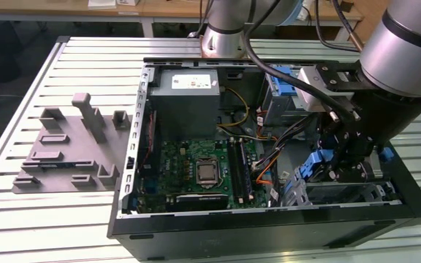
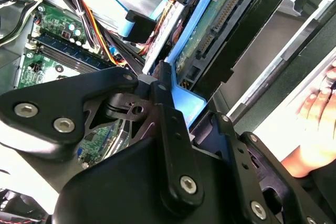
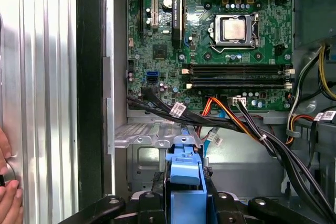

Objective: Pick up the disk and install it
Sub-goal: 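Insert the disk into the insertion slot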

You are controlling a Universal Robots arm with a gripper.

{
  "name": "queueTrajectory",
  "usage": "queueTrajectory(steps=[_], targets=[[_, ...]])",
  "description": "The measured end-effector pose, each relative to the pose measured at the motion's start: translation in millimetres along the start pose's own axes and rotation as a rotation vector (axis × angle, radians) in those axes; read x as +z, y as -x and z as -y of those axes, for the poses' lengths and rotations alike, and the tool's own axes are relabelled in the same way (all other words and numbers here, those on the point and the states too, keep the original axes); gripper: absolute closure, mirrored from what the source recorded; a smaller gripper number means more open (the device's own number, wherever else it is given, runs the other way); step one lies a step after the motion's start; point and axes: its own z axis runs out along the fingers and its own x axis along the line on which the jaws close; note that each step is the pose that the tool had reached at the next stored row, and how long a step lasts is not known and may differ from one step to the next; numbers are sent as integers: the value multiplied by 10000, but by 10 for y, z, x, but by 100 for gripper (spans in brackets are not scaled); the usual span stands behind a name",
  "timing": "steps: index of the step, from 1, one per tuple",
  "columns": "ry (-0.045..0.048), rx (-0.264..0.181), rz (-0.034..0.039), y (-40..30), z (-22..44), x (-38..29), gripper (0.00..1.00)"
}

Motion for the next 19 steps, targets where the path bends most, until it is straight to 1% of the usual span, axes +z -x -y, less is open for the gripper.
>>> queueTrajectory(steps=[6,7,14,15,16,19], targets=[[-1,0,0,0,0,1,63],[0,-1,-1,0,0,0,56],[0,0,-1,0,0,1,58],[0,0,-1,0,0,1,64],[0,0,-2,0,0,1,64],[0,0,-2,0,0,1,82]])
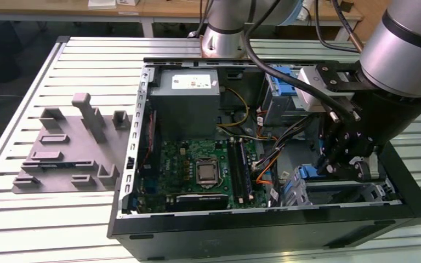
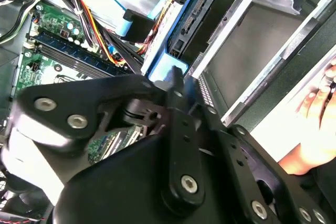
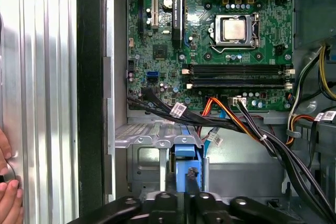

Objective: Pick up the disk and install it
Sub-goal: 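Insert the disk into the insertion slot, then insert the first disk wire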

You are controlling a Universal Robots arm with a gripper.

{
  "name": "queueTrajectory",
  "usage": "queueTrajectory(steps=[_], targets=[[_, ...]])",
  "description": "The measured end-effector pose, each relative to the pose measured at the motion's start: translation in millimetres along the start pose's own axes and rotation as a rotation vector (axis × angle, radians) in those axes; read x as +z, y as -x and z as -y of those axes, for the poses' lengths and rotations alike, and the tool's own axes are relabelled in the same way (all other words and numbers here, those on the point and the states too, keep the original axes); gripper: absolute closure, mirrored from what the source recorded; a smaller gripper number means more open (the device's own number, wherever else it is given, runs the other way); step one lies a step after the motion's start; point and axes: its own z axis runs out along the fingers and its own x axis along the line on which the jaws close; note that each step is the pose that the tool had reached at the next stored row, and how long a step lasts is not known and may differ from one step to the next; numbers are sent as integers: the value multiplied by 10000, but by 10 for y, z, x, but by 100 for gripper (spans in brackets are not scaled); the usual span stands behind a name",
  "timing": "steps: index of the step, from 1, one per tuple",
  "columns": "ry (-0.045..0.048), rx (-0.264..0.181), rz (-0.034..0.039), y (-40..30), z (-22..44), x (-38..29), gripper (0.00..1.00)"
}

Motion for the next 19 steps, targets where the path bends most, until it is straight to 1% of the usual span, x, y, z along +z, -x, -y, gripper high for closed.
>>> queueTrajectory(steps=[1,2,3,16,19], targets=[[0,0,0,0,0,0,82],[0,0,0,0,0,0,88],[0,0,0,0,0,0,89],[0,1,-4,0,0,0,89],[0,-1,-5,1,10,0,89]])
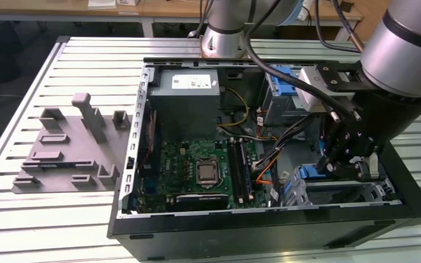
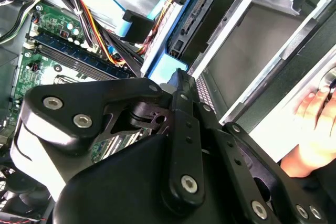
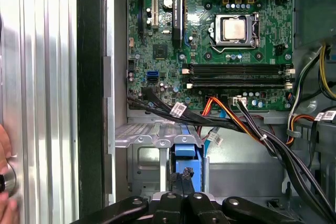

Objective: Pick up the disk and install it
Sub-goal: 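Insert the first disk wire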

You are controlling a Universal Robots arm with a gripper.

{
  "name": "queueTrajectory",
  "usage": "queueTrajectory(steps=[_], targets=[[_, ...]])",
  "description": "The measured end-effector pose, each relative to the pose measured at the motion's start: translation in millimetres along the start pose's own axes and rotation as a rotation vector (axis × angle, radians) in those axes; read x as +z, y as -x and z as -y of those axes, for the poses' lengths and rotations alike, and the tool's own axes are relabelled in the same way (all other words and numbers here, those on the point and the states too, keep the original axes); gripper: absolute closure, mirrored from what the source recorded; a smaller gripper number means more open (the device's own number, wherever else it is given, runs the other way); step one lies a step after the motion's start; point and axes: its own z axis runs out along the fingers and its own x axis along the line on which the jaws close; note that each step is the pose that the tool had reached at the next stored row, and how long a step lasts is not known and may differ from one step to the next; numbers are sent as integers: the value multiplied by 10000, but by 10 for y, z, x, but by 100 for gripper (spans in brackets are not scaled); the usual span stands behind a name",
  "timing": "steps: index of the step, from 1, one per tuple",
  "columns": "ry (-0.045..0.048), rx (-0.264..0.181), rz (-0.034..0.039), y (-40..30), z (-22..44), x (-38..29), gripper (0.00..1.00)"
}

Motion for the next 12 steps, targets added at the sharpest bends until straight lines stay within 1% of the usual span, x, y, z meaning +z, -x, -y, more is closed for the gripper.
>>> queueTrajectory(steps=[1,5,6,8,12], targets=[[0,1,-1,0,8,0,89],[0,1,1,2,90,1,89],[0,1,2,3,102,2,89],[0,1,-2,2,103,-8,89],[-12,3,2,2,106,-72,89]])
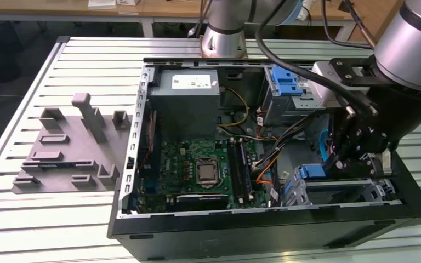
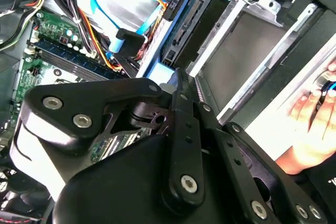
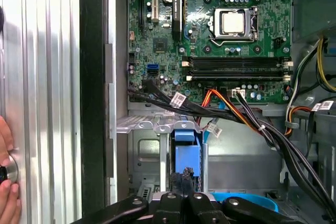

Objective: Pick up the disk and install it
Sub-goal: 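Insert the first disk wire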

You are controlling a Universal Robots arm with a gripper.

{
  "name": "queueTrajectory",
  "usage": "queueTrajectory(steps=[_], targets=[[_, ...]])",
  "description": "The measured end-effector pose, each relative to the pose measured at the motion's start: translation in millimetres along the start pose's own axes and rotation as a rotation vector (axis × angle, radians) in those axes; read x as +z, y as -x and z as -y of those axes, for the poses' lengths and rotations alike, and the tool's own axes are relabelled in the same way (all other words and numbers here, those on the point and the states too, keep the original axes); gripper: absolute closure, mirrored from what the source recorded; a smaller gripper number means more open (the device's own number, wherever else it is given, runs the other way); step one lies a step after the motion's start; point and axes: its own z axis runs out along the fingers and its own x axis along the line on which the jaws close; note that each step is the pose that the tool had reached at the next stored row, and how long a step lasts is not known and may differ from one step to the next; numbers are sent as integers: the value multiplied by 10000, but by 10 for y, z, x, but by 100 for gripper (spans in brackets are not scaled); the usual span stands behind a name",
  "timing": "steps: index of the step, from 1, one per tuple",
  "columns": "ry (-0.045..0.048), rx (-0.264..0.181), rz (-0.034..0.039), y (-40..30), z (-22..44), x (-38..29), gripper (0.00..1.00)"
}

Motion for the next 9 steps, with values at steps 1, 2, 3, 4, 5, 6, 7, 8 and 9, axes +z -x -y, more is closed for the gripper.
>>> queueTrajectory(steps=[1,2,3,4,5,6,7,8,9], targets=[[-5,-1,1,1,3,-19,89],[-11,-1,0,3,6,-36,89],[-18,0,0,5,9,-50,89],[-24,-2,0,9,15,-63,89],[-28,-2,0,12,25,-71,89],[-33,-1,4,19,38,-75,89],[-34,-1,3,26,56,-76,89],[-35,-1,2,35,79,-77,89],[-35,0,0,46,105,-77,89]])
